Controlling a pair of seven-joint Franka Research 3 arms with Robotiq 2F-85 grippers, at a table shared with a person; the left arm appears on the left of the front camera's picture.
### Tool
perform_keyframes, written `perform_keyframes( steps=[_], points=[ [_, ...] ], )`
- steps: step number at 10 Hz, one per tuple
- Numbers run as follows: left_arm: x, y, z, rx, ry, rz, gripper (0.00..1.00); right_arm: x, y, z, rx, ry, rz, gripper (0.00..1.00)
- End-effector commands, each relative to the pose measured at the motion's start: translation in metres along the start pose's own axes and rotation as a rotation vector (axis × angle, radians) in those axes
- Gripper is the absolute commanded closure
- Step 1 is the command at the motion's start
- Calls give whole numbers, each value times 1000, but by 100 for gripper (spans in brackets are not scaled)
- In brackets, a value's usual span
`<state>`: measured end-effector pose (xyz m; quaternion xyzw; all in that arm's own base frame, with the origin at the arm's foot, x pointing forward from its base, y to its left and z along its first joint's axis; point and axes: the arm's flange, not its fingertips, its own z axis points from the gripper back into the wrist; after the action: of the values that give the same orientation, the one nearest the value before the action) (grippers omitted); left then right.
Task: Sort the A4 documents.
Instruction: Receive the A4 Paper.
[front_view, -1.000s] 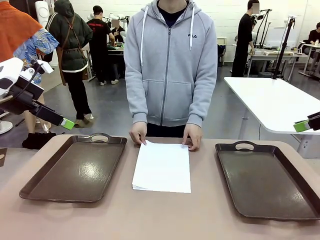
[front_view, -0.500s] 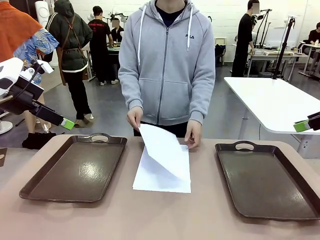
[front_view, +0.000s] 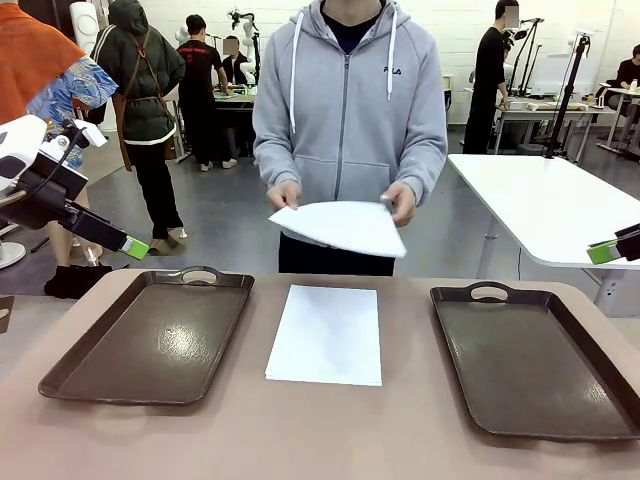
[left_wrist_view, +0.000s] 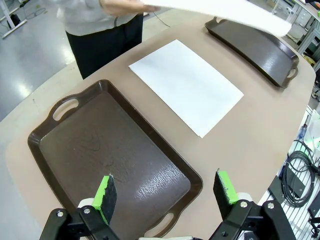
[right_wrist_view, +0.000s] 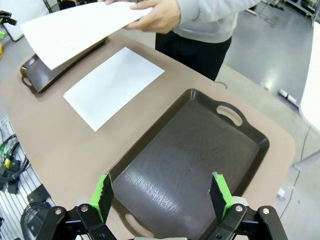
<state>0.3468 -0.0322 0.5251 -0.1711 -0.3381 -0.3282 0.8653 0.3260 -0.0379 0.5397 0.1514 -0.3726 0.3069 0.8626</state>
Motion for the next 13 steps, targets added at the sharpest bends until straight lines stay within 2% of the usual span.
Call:
perform_keyframes(
  steps=[1,13],
  points=[
    [0,1,-1,-6,-3,-1,0,0,0,0,2,-1,-1,0],
    [0,1,-1,-6,-3,-1,0,0,0,0,2,-1,-1,0]
  ],
)
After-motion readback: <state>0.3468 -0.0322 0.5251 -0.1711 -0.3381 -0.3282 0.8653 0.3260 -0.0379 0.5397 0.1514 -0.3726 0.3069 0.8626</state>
